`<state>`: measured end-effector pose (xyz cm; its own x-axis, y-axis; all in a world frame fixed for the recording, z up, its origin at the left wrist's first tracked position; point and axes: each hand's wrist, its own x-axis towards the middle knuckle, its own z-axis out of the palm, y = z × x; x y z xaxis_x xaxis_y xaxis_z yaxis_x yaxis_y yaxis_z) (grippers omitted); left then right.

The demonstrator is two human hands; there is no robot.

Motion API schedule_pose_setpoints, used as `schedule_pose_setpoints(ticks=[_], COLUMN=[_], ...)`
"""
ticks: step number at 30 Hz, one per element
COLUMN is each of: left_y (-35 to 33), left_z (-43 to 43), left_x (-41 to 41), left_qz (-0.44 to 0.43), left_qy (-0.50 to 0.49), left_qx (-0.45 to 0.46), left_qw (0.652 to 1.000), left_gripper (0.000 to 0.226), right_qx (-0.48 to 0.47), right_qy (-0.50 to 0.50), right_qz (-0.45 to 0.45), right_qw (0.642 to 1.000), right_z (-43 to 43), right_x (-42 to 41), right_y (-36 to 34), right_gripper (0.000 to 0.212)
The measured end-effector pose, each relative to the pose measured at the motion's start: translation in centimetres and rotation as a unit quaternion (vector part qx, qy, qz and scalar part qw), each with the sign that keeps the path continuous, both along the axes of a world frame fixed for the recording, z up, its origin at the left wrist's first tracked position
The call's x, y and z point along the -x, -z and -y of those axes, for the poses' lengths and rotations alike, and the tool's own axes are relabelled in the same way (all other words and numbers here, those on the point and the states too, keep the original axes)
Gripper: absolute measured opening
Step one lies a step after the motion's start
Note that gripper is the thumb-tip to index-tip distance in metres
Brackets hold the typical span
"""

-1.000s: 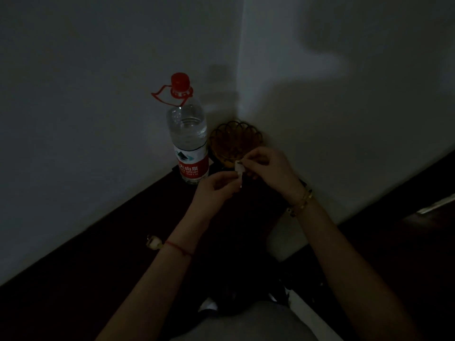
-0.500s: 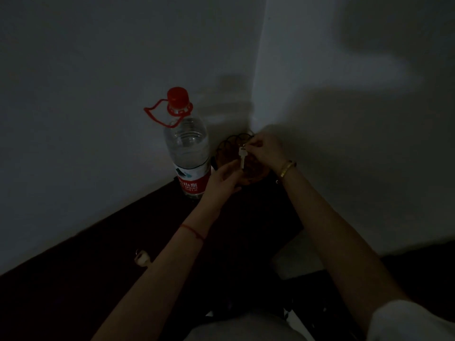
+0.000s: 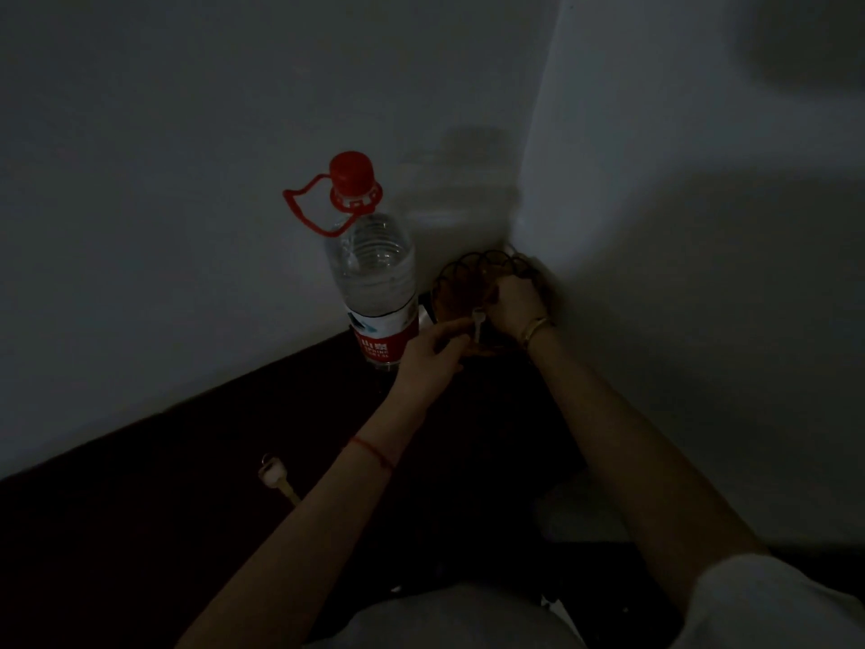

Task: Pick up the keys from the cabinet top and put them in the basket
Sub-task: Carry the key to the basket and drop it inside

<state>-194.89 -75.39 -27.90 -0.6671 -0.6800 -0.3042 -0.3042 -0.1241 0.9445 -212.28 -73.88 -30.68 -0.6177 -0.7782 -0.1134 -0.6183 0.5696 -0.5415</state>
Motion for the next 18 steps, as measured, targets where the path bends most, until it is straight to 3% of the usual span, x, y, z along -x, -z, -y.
schedule_pose_setpoints(ticks=[4, 7, 18], left_y=[-0.4, -0.7, -1.1], left_z=[-0.2, -0.3, -1.1], left_x=[-0.6, -1.2, -5.1], left_qz=[0.003, 0.0, -0.015], left_qy=[0.0, -0.002, -0.004], left_qx=[0.008, 0.027, 0.043], left_qw=[1.0, 1.0, 0.999], left_gripper=[0.031, 0.031, 0.027], right_qx=[-0.01, 0.039, 0.177], right_qy=[-0.001, 0.024, 0.047], right_qz=[-0.023, -0.049, 0.004], right_qw=[1.0, 0.998, 0.983], right_z=[-0.5, -1.3, -7.7], right_x=[-0.1, -0.2, -5.5], right_y=[-0.4, -1.2, -2.9], right_gripper=[0.026, 0.021, 0.014])
